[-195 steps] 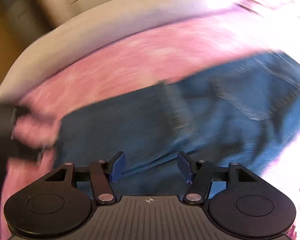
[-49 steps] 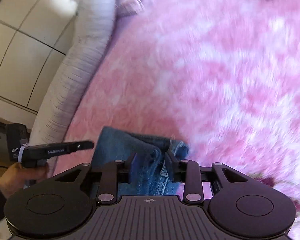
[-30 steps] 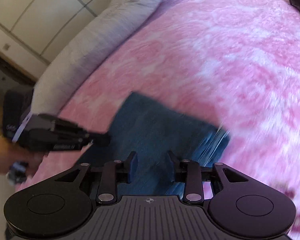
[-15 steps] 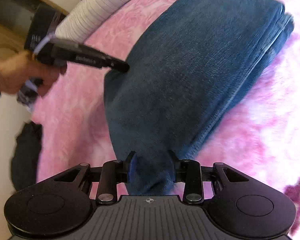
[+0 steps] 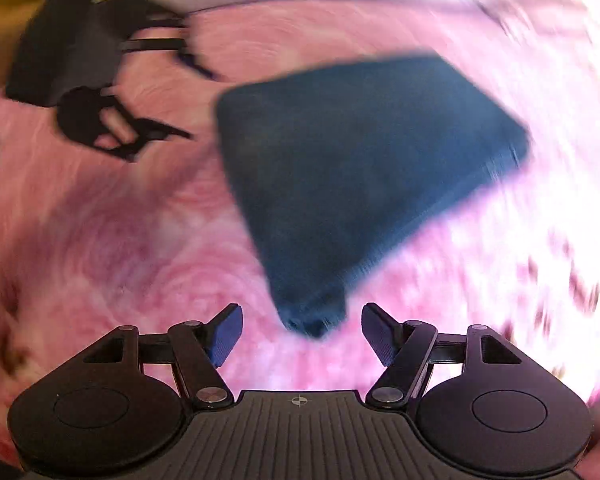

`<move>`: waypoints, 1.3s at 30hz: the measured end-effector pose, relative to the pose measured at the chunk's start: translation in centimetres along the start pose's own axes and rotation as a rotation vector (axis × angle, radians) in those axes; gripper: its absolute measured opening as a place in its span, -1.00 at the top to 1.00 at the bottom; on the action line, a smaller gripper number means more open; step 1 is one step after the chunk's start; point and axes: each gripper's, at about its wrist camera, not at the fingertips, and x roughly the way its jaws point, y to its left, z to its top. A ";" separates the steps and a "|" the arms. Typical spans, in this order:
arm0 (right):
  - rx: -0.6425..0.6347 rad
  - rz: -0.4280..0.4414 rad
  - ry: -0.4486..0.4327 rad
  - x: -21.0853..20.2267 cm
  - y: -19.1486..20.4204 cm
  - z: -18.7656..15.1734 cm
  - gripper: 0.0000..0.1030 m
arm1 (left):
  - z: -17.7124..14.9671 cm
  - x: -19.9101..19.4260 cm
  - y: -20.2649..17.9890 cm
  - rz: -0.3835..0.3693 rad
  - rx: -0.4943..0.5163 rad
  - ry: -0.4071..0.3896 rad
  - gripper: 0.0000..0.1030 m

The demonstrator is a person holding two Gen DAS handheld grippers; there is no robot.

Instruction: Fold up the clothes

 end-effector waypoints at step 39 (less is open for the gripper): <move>1.293 0.094 -0.332 -5.9 -26.5 -20.6 -0.40 | 17.0 1.5 10.5 -0.238 -0.476 -0.024 0.65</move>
